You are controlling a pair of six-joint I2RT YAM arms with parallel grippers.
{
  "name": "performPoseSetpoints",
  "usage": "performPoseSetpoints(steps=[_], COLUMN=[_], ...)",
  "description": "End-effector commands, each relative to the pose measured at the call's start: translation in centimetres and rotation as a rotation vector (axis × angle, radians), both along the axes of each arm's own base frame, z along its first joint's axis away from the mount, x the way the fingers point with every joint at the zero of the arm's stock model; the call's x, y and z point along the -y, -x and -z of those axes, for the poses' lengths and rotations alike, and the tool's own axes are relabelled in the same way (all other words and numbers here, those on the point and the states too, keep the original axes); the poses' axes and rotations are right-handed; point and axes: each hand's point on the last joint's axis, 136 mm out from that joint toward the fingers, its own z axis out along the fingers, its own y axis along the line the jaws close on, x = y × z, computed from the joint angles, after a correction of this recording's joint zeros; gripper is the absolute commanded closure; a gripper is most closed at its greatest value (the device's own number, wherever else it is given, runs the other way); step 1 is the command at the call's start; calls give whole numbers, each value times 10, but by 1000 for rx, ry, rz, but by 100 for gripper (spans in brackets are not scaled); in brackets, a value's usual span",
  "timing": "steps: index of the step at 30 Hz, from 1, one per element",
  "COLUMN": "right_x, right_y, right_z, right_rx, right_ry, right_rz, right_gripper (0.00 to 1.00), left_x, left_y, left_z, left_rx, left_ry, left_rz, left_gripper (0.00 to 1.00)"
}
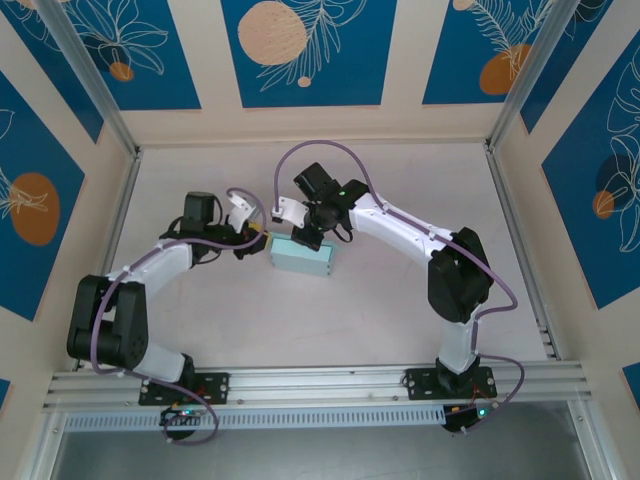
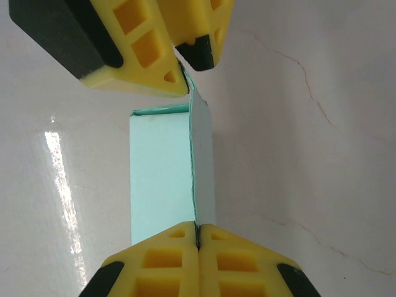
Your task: Fold the paper box
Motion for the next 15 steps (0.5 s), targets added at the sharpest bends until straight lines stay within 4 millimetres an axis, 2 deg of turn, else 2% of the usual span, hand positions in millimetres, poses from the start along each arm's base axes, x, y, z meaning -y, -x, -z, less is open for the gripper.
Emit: performPoseSetpoints(steps=[1,4,7,11,15], right_x=[4,4,3,3,4], right_y=[15,13,12,9,6], right_z=[1,3,2,1,2], right_rx=[-36,-32,-28,-18,0], right_ry=[24,30,29,32,55], right_rz=[-17,-11,-6,10,45], right_gripper=[98,98,98,98,88], left_x=[3,1,1,4,0], left_y=[4,2,2,2,-1], left_z=[-2,-2,-1,-3,-3], left_rx=[27,41,44,40,39], left_ry=[-10,-25,-33,-16,-19], left_rz=[-9,-33,-44,-48,-104], left_gripper=[77,80,89,90,97])
